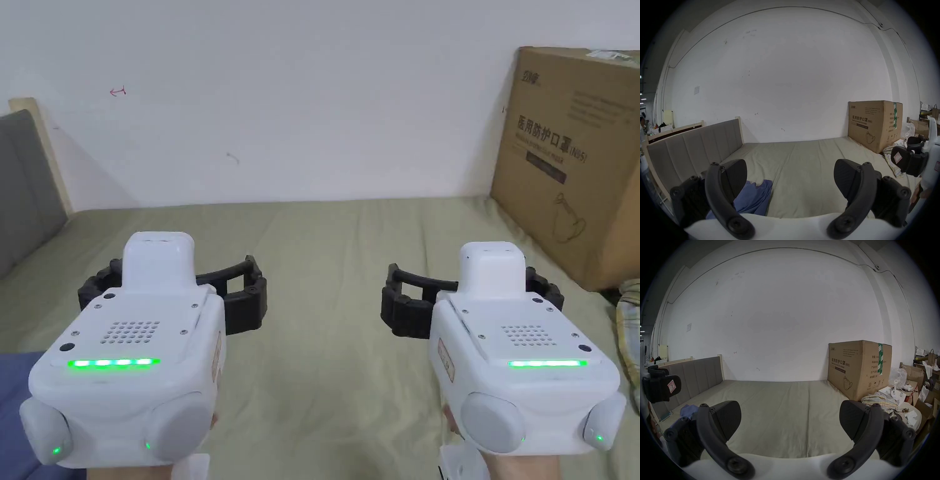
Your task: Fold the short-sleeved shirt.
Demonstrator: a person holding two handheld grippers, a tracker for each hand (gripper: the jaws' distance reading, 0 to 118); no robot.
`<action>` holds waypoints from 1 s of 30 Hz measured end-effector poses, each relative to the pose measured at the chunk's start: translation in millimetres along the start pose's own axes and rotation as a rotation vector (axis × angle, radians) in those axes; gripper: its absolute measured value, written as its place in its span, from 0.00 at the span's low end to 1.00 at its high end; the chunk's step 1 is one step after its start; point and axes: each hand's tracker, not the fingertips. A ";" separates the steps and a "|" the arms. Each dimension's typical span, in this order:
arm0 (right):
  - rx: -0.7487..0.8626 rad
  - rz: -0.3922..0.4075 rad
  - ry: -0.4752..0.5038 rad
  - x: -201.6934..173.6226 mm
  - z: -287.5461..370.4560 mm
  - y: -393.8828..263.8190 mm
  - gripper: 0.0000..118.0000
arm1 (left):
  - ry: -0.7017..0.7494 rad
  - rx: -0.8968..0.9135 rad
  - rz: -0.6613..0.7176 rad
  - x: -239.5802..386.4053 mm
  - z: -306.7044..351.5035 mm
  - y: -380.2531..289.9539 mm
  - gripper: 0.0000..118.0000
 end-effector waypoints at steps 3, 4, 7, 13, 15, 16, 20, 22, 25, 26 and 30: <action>0.008 -0.008 0.009 0.4 0.3 -0.2 1.00 | 0.006 -0.006 -0.008 -0.2 -0.3 0.5 0.93; 0.014 -0.011 0.008 0.3 0.7 -0.2 1.00 | 0.010 -0.006 -0.012 0.0 -0.4 0.3 0.93; 0.043 -0.005 -0.010 -1.9 3.7 -0.5 1.00 | 0.014 -0.002 -0.017 0.0 0.0 0.0 0.93; 0.025 -0.032 -0.002 2.1 1.6 0.9 1.00 | 0.028 -0.007 -0.055 3.4 -0.3 -1.3 0.93; 0.019 -0.064 0.013 5.4 1.4 0.7 1.00 | 0.022 -0.009 -0.042 2.7 -0.3 -1.2 0.93; 0.016 -0.071 0.013 6.6 1.3 0.5 1.00 | 0.018 -0.010 -0.031 1.8 -0.5 -1.1 0.93; 0.010 -0.085 0.020 9.4 0.8 0.3 1.00 | 0.019 -0.010 -0.015 0.0 -0.7 -0.7 0.93; 0.013 -0.084 0.021 9.1 0.9 0.3 1.00 | 0.024 -0.008 -0.017 -0.4 -0.8 -0.5 0.93; 0.015 -0.070 0.017 8.0 1.0 0.4 1.00 | 0.020 -0.009 -0.019 0.0 -0.4 -0.7 0.93; 0.014 -0.068 0.018 7.5 1.1 0.2 1.00 | 0.018 -0.009 -0.019 0.3 -0.2 -1.0 0.93; 0.020 -0.058 0.022 4.6 2.8 -0.1 1.00 | 0.024 -0.010 -0.033 2.5 0.2 -3.0 0.93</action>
